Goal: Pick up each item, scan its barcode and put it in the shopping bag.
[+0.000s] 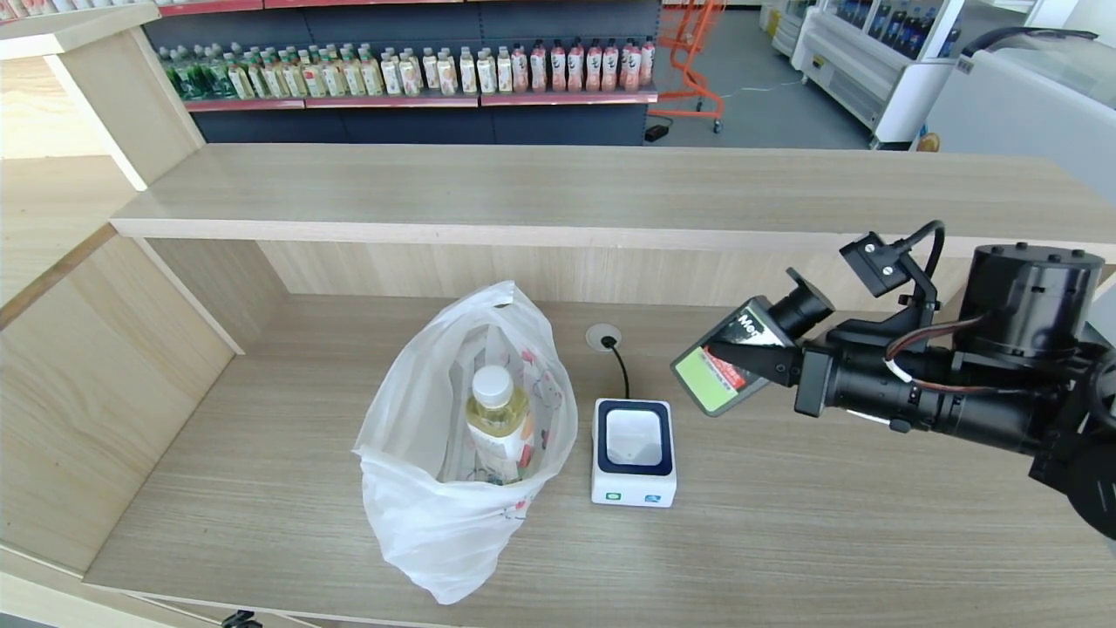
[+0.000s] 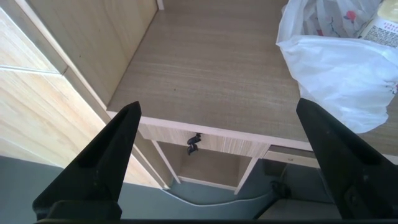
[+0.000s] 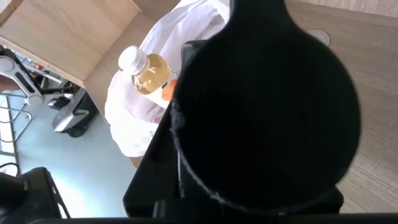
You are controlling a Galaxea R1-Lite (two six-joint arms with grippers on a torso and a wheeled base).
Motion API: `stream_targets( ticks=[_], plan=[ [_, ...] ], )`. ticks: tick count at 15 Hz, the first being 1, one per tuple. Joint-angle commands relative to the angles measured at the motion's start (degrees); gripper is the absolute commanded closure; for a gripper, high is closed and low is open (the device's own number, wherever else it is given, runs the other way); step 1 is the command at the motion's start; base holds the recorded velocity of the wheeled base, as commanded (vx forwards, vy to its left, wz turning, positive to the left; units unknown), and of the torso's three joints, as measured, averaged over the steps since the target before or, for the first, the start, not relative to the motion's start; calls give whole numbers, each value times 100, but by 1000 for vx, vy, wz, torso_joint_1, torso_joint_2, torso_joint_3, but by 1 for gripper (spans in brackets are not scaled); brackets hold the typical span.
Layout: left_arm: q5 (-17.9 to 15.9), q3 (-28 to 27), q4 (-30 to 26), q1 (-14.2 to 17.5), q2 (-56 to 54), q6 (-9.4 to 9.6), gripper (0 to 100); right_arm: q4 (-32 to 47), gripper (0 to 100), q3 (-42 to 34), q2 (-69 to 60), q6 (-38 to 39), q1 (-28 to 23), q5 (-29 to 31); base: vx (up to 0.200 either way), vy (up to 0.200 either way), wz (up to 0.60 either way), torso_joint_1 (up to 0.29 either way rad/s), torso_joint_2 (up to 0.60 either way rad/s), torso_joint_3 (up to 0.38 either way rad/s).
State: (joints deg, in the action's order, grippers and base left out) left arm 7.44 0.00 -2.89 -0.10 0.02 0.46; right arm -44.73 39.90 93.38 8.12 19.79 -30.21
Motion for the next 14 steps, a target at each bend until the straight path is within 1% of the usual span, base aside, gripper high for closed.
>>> stream_targets(
  ticks=[1,3,6,9,11,12,13,14],
  plan=[
    [3,0,-1,1,6,33,0,-10,100,-184,-303,-3,-1,-3,0,0,0,0,0,0],
    [3,0,-1,1,6,15,0,-1,100,-193,-347,41,-1,-11,0,0,0,0,0,0],
    [3,0,-1,1,6,-20,0,-1,100,-167,-356,287,-10,-11,0,200,0,-1,2,2],
    [12,0,-1,1,6,-38,0,-1,100,-140,-233,278,-10,6,0,200,0,9,4,1],
    [3,0,-1,1,-2,-11,0,-10,100,9,31,190,-19,24,0,200,0,-7,-2,5],
    [3,0,-1,1,6,-20,0,-10,100,123,163,102,-54,33,0,0,0,0,0,0],
    [3,0,-1,1,6,-20,0,-10,100,361,506,-205,-168,33,0,0,0,0,0,0],
    [3,0,-1,1,-2,-11,0,-10,100,519,708,-346,-168,33,0,0,0,0,0,0]
  ],
)
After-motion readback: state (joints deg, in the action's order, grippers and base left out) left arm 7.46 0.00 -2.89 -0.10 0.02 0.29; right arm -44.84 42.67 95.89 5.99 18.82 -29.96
